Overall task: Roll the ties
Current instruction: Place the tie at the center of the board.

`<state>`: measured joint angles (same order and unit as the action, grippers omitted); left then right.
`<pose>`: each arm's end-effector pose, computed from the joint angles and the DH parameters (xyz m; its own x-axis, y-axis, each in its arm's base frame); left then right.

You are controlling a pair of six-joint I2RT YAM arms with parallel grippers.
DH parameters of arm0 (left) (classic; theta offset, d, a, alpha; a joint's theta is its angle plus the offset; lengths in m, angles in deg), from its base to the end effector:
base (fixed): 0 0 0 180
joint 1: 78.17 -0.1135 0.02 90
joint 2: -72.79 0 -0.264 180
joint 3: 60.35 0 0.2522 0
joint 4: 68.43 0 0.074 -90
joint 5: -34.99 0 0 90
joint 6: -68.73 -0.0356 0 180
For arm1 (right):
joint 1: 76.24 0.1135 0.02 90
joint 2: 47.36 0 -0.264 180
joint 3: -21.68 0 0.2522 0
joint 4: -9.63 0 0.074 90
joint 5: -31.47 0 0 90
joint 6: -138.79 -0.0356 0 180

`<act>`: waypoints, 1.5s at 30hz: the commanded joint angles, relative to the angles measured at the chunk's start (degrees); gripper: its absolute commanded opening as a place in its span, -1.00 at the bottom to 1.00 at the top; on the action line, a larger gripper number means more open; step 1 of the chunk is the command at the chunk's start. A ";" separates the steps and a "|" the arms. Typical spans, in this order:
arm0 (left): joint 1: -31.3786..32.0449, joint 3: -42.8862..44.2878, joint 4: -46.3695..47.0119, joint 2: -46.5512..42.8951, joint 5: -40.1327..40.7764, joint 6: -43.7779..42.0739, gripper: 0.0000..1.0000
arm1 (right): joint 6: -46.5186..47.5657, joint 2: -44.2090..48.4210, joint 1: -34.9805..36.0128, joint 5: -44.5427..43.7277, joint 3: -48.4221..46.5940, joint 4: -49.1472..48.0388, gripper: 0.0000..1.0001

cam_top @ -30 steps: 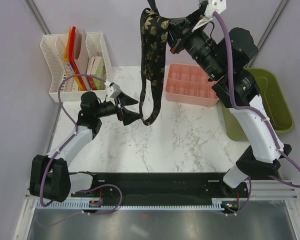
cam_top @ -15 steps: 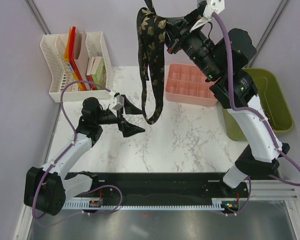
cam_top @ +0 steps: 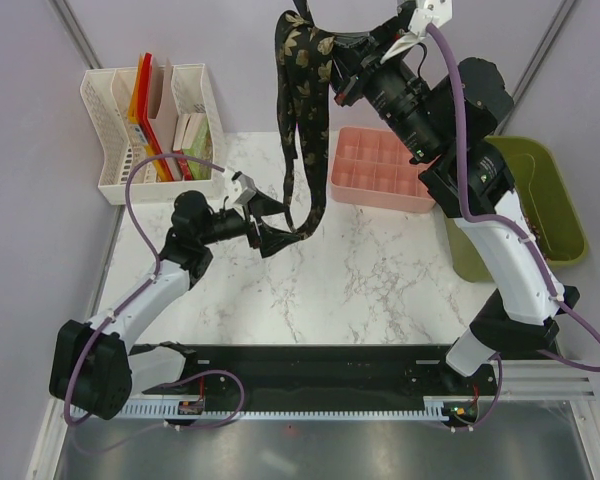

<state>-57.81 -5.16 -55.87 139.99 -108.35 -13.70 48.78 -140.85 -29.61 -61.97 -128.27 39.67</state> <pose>0.2335 -0.1171 0.3053 -0.1175 -0.0403 -0.9923 0.9526 0.2778 -0.1241 0.1894 0.1974 0.6360 0.3054 0.3236 -0.8956 -0.6888 0.7245 0.0269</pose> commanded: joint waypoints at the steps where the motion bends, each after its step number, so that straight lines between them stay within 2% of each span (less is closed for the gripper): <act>1: 0.47 0.58 7.68 0.56 3.87 5.08 0.90 | -0.69 0.24 0.39 -1.13 -1.81 -3.62 -1.00; 4: 0.91 0.76 8.30 0.83 1.67 4.91 0.84 | -0.43 0.24 0.48 -2.18 -1.02 -3.70 -1.00; 6: 1.00 0.58 6.38 0.31 1.75 4.03 0.69 | -0.43 0.50 0.39 -3.67 0.12 -3.88 -1.00; 7: 1.00 0.76 4.28 -0.05 2.10 3.16 0.56 | 1.49 0.68 0.39 -3.85 0.56 -3.88 -1.00; 8: 0.82 0.93 1.74 -0.66 2.80 -0.24 0.31 | 2.29 1.20 0.30 -4.72 1.26 -3.88 -1.00; 10: -0.31 1.46 -6.79 -3.02 4.74 -3.78 0.15 | 6.05 2.95 0.39 -6.39 5.03 -3.88 -1.00; 11: -3.10 1.81 -9.25 -3.82 2.39 -7.36 0.03 | 8.42 3.92 0.39 -8.14 8.88 -3.79 -1.00; 13: -6.54 3.74 -20.40 -5.93 0.70 -13.00 -0.14 | 14.74 6.90 0.39 -11.83 13.72 -3.71 -1.00; 14: -10.30 4.88 -25.83 -6.37 -0.87 -19.72 -0.20 | 16.69 7.88 0.39 -13.76 18.62 -3.53 -1.00; 15: -12.52 7.76 -35.46 -6.64 -1.93 -23.27 -0.27 | 18.54 8.84 0.30 -17.18 20.93 -2.14 -1.00; 16: -14.71 9.27 -40.60 -6.64 -2.72 -26.87 -0.34 | 21.78 10.94 0.30 -19.04 23.48 -1.51 -1.00; 17: -19.00 12.15 -45.18 -6.29 -4.39 -33.70 -0.38 | 23.03 12.18 0.30 -20.80 29.25 -1.42 -1.00; 18: -20.87 13.14 -51.40 -6.03 -5.27 -36.03 -0.41 | 24.08 13.15 0.30 -24.38 32.00 -1.33 -1.00; 20: -27.01 14.81 -55.22 -4.72 -9.03 -39.72 -0.42 | 24.27 16.05 0.21 -26.52 37.88 -1.33 -1.00; 21: -27.82 14.91 -57.42 -4.36 -10.89 -40.87 -0.38 | 23.92 16.76 0.13 -26.53 39.14 -1.07 -1.00; 22: -27.92 14.56 -59.62 -4.10 -12.73 -42.97 -0.03 | 23.40 17.81 0.04 -25.75 39.84 -1.07 -1.00; 24: -27.57 10.36 -58.33 -5.76 -19.32 -44.74 0.43 | 21.37 17.91 0.13 -24.78 38.98 -0.72 -1.00; 25: -25.39 8.51 -51.36 -6.63 -19.95 -41.36 0.90 | 20.93 17.47 0.04 -23.81 38.19 -0.72 -1.00; 26: -23.98 4.84 -47.11 -8.21 -18.13 -38.80 0.98 | 20.41 16.95 0.13 -23.19 35.57 0.24 -1.00; 28: -21.08 1.30 -35.98 -8.75 -15.93 -32.66 0.99 | 19.35 16.15 0.04 -20.13 32.22 1.13 -1.00; 31: -14.76 1.98 -30.74 -6.21 -12.24 -30.61 0.99 | 18.47 16.41 0.13 -15.39 30.28 1.48 -1.00; 36: -9.83 3.04 -20.19 0.46 -9.86 -21.48 0.99 | 15.23 14.05 0.30 -12.03 25.01 2.71 -1.00; 39: -6.49 2.87 -14.48 2.58 -7.92 -19.10 0.99 | 12.86 11.85 0.48 -9.83 20.26 3.06 -1.00; 45: -2.35 3.48 -3.75 7.32 0.33 -11.20 0.99 | 7.84 8.15 0.92 -4.83 12.35 3.59 -1.00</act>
<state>-62.05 -4.00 -71.54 144.67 -114.06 -33.48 61.74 -130.97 -29.17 -71.83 -111.50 44.02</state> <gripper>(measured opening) 0.993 0.012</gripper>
